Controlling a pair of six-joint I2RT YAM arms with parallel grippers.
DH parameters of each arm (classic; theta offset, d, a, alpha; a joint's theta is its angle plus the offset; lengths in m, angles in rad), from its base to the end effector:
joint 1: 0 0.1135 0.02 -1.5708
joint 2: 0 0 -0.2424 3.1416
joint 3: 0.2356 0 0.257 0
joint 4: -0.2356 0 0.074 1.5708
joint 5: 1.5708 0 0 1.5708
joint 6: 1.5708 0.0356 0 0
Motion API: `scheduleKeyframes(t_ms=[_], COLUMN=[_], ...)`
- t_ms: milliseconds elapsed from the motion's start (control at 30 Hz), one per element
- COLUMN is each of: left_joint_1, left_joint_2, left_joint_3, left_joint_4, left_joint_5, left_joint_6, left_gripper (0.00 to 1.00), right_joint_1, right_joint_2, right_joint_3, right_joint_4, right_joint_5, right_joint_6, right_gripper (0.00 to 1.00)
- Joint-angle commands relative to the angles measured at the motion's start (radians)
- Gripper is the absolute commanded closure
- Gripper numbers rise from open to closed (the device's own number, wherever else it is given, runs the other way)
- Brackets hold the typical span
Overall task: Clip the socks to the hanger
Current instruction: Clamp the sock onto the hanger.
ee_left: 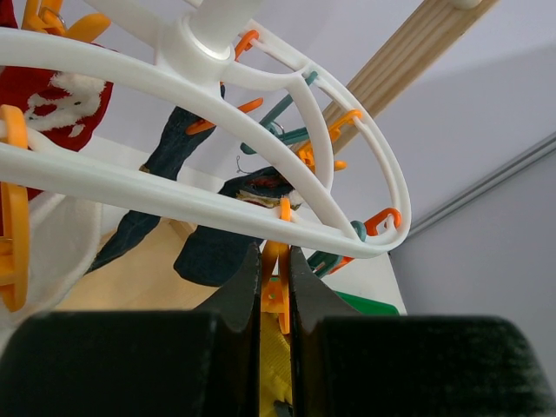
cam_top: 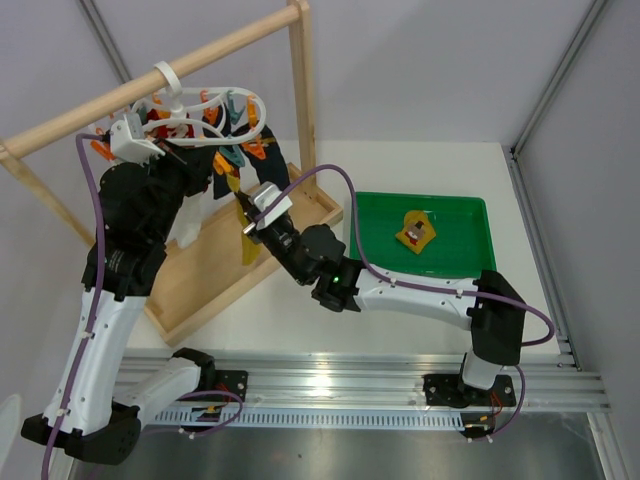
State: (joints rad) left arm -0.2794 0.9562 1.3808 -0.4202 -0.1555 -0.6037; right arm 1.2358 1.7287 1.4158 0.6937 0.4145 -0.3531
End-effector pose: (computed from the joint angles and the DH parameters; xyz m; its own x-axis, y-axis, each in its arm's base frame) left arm 0.1865 -0.0478 0.4696 -0.0667 -0.5643 -0.8229 0.1042 0.8162 -0.5682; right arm 0.1494 0.3856 0.3727 0.3711 0.1032 -0.9229 -0.6535 0.7351 -0.1806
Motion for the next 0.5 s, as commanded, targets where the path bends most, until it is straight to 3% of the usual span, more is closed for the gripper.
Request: scheduleKeyframes(t_ms=[0,467], left_joint_1=[-0.004,-0.004], left_joint_2=[0.013,0.016], left_joint_3=[0.011,0.014], left_joint_4=[-0.045,-0.048], left_joint_5=[-0.026,-0.027], left_joint_6=[-0.024,-0.021], left_gripper=[0.97,0.97], right_joint_1=[0.007,0.01], right_joint_2=[0.0,0.02], right_joint_3=[0.026,0.077], right_joint_4=[0.076,0.102], right_joint_5=[0.015,0.004], right_joint_6=[-0.007,-0.027], right_gripper=[1.0,1.0])
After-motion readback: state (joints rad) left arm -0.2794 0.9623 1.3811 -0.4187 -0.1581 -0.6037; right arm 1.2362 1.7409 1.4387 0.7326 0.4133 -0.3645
